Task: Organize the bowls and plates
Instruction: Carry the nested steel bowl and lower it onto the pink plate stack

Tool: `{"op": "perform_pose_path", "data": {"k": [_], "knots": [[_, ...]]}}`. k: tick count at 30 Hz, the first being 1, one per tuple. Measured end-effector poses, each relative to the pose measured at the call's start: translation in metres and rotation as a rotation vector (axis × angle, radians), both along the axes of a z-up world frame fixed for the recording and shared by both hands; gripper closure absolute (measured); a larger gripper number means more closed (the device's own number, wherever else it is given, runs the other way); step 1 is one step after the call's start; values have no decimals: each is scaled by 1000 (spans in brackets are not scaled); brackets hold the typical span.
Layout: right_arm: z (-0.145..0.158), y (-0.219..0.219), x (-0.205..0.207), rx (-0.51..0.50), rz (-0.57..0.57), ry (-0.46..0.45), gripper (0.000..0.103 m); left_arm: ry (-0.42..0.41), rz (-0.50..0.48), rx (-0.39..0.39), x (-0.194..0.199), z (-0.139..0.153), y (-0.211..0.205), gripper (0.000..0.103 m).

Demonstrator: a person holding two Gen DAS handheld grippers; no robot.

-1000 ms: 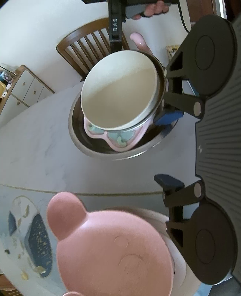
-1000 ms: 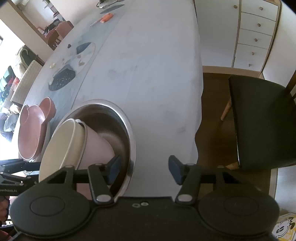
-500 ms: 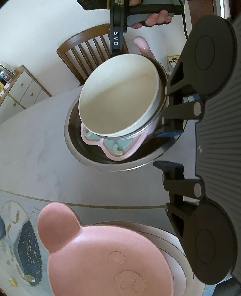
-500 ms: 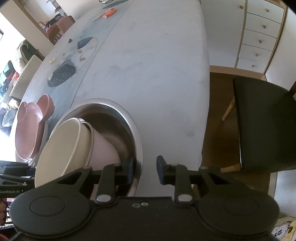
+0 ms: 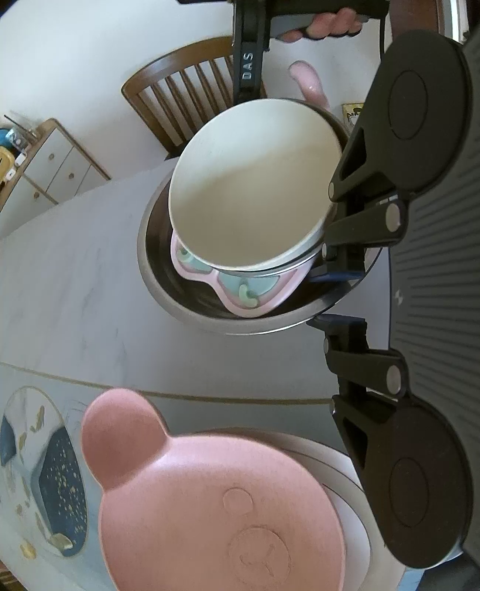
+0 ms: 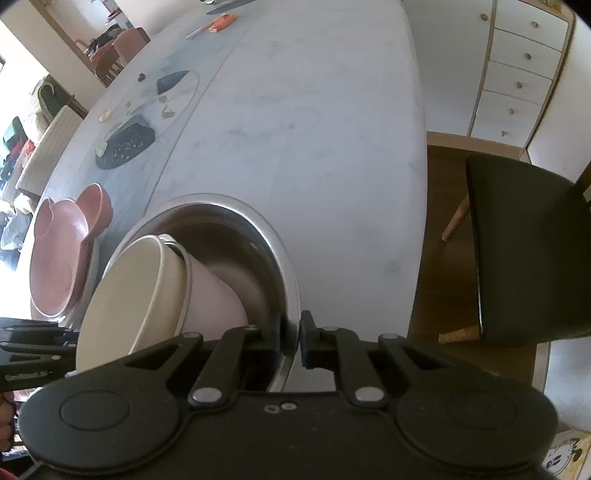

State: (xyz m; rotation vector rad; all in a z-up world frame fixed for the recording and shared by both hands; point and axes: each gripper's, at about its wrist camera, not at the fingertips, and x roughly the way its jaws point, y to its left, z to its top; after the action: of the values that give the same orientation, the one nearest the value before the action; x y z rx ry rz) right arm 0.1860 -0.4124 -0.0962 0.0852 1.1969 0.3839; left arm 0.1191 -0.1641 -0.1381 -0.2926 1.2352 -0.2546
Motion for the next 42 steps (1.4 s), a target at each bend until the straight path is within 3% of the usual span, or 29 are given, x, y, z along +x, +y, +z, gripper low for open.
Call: {"op": "perform_pose_path", "data": {"k": [6, 18, 27, 42], "knots": [[12, 8, -6, -4, -4, -25, 93, -27, 13, 17, -2, 10, 5, 87], [62, 28, -17, 31, -74, -81, 94, -121, 22, 9, -3, 57, 29, 88], [74, 83, -25, 53, -80, -89, 93, -147, -2, 49, 3, 83, 92, 88], [61, 189, -34, 83, -109, -79, 93, -152, -46, 94, 7, 85, 195, 88]]}}
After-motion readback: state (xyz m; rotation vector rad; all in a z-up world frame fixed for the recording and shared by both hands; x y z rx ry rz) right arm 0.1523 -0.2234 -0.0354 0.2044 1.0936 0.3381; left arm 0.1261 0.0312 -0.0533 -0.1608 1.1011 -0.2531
